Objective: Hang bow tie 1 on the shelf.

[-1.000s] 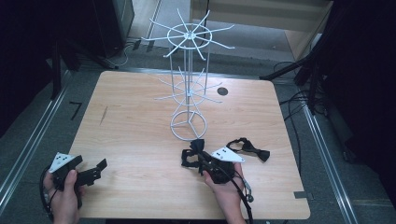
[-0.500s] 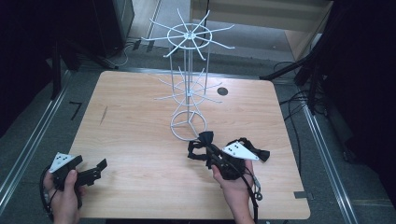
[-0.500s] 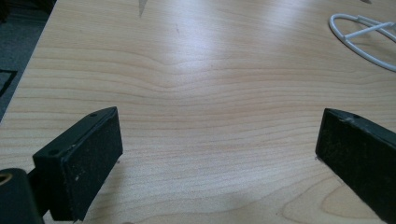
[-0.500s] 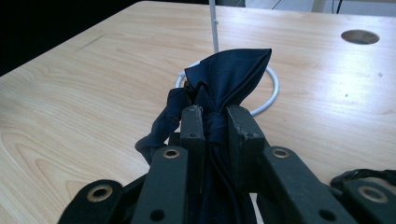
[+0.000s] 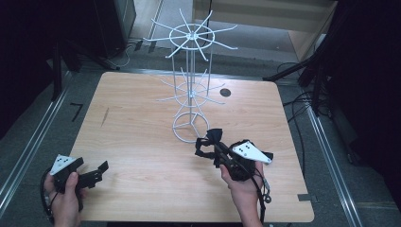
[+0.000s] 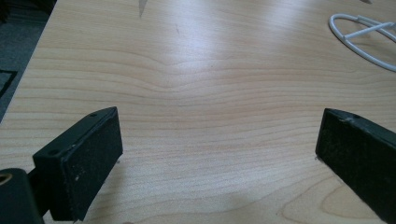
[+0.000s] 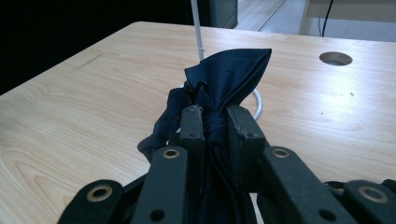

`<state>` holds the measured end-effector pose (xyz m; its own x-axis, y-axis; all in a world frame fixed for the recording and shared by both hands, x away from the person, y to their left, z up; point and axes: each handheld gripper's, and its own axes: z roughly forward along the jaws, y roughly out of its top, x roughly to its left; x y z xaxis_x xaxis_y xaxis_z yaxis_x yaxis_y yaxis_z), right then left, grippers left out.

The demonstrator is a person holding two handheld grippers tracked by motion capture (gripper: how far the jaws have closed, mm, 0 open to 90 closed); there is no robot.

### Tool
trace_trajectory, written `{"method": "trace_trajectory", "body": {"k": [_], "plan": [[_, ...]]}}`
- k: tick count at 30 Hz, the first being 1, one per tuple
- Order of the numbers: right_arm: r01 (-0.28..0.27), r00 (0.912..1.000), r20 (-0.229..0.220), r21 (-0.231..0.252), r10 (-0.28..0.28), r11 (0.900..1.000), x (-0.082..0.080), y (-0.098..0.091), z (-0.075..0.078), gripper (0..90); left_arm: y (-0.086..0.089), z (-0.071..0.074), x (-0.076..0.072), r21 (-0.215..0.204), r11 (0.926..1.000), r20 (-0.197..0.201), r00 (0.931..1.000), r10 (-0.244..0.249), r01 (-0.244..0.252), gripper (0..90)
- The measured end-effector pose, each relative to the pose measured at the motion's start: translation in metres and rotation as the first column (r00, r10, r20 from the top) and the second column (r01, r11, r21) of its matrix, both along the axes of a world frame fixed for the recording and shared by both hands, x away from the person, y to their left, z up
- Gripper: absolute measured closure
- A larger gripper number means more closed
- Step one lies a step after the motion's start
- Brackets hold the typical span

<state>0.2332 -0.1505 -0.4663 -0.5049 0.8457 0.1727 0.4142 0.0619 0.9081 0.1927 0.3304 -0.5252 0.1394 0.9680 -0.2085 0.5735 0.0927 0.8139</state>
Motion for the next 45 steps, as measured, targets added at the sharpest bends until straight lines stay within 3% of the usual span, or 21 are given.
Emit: {"method": "trace_trajectory", "body": {"k": [19, 45], "plan": [[0.015, 0.998, 0.061, 0.039, -0.017, 0.9991, -0.005, -0.01, 0.026, 78.5, 0.0, 0.0, 0.0, 0.002, 1.0, -0.006, 1.0, -0.002, 0.002, 1.0], [-0.029, 0.9892, 0.145, 0.062, 0.02, 0.9977, -0.017, -0.004, 0.059, 78.5, 0.0, 0.0, 0.001, 0.001, 1.0, -0.012, 0.9999, -0.008, 0.008, 1.0]]}}
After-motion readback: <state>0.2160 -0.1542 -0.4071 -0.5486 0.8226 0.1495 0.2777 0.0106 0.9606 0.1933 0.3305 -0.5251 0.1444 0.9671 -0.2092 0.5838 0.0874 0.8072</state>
